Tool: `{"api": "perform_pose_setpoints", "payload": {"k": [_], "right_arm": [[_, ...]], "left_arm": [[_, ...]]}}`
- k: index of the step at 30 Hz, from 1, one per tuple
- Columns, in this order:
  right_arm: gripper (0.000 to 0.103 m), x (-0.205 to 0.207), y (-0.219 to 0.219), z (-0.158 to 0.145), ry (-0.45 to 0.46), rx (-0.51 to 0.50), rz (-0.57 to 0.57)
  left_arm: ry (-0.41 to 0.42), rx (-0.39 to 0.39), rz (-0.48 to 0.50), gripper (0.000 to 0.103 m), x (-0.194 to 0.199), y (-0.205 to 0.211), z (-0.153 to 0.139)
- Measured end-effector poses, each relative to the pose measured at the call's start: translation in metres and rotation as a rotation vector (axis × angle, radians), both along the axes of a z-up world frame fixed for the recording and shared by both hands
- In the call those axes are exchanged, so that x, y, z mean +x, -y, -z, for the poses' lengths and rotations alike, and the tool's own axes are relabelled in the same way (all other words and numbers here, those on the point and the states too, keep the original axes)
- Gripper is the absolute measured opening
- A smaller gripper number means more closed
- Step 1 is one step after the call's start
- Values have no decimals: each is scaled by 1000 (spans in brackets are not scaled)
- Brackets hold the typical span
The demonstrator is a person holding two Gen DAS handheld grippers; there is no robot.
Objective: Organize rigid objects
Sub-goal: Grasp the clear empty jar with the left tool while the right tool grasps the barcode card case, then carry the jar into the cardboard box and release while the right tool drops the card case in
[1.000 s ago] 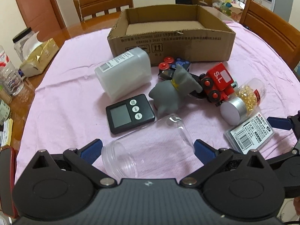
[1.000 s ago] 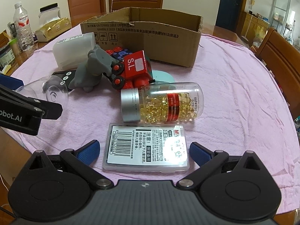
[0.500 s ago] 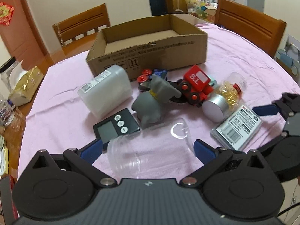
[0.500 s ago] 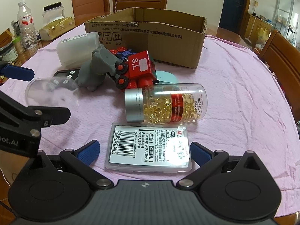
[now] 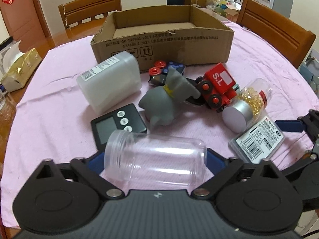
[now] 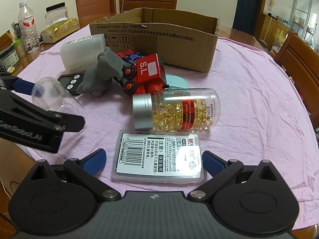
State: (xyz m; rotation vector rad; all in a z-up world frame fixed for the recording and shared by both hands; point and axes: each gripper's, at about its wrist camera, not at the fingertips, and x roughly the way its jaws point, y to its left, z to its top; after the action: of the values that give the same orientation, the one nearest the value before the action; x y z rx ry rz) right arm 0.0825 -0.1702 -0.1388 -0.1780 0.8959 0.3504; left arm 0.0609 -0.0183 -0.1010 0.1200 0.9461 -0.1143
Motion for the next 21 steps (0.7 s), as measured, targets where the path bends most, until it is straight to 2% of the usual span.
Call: {"api": "perform_pose_setpoints", "payload": {"k": [3,6,15,21], "right_arm": [[101,0,0,-1,0,-2,-2],[94,1,-1,-3,-5,-8,1],[93,4,-2,-14,-87,-30,-24],[93,3,2,-30,-84,-59,-33]], "left_arm": [[-15,-26,-5,91,3,-4,-2],[-25,-44,-7,91,5,-9,-5],[-52,-22,74,91,9,-13,-26],[-50,-11,130,91,18,-16,-47]]}}
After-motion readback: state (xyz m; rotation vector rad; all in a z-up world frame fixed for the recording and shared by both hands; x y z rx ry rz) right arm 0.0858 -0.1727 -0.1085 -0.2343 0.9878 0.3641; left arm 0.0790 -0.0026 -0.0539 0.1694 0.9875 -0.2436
